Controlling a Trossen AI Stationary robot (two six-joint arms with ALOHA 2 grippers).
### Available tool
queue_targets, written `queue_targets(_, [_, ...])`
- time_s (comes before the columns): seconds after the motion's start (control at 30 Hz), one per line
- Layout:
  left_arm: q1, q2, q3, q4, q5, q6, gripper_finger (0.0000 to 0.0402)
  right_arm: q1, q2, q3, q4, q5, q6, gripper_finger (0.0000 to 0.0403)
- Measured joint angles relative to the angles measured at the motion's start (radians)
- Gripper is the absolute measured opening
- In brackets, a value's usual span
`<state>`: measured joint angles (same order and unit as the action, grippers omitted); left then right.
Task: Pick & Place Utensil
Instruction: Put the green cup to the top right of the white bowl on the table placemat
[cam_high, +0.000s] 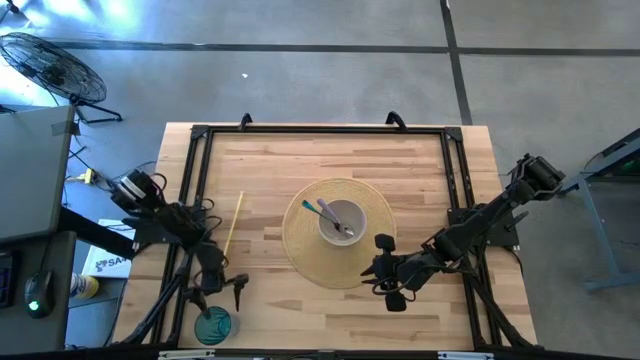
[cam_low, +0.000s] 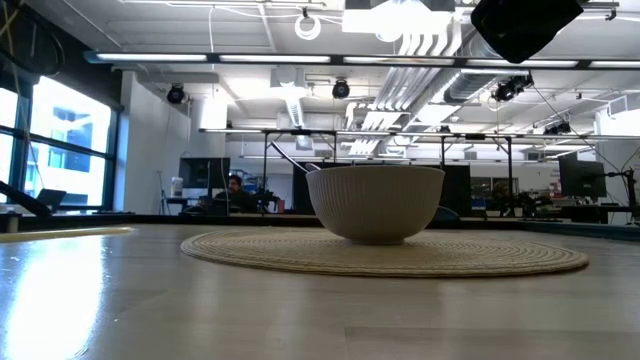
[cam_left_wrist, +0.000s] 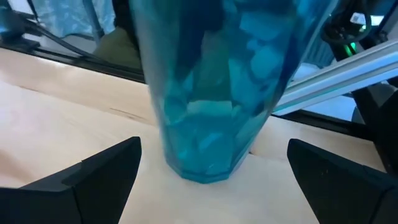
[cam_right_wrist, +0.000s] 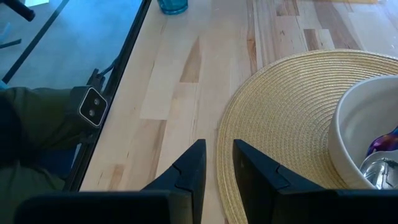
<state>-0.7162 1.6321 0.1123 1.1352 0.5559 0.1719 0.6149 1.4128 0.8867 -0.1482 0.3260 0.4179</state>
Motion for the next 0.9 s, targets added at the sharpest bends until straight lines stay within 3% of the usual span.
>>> queue_targets(0.2, [-0.032,0.066,0.004,0.098,-0.067,-0.036,0.04,0.0,0.0,0.0,0.0,0.0,0.0,0.0073])
queue_targets(0.63, [-0.045,0.137,0.065,0.105,-0.042,-0.03,0.04,0.0,0.0,0.0,0.0,0.0,0.0,0.0073])
queue_targets(0.9, [-0.099,0.177,0.108,0.105,-0.101,-0.041,0.04,0.0,0.0,0.0,0.0,0.0,0.0,0.0073])
